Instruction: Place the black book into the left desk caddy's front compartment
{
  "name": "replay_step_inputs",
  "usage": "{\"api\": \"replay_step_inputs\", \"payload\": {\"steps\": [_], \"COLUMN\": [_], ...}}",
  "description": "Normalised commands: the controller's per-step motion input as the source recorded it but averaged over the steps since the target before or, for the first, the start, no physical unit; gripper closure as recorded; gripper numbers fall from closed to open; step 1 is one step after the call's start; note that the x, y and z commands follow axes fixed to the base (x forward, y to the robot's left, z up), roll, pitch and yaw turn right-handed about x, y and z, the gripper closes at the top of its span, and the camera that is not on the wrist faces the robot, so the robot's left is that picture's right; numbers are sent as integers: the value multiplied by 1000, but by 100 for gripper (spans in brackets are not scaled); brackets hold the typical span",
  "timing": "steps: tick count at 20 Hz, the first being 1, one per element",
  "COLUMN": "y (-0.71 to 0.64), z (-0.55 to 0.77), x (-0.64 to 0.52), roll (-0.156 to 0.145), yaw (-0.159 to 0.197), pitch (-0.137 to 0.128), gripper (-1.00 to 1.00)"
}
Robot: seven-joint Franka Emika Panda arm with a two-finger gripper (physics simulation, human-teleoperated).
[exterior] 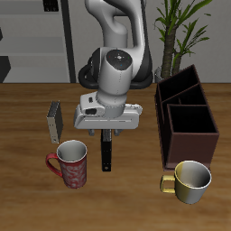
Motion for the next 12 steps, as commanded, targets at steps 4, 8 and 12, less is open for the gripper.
{"api": "replay_step_inputs", "payload": {"steps": [4, 8, 12], "y": [16, 22, 87], "z": [33, 50, 191], "x": [-26, -42, -67], "roll": [7, 11, 10], "yaw": [1, -3, -19], "pitch": [-5, -4, -25], "gripper": [100, 100, 100]}}
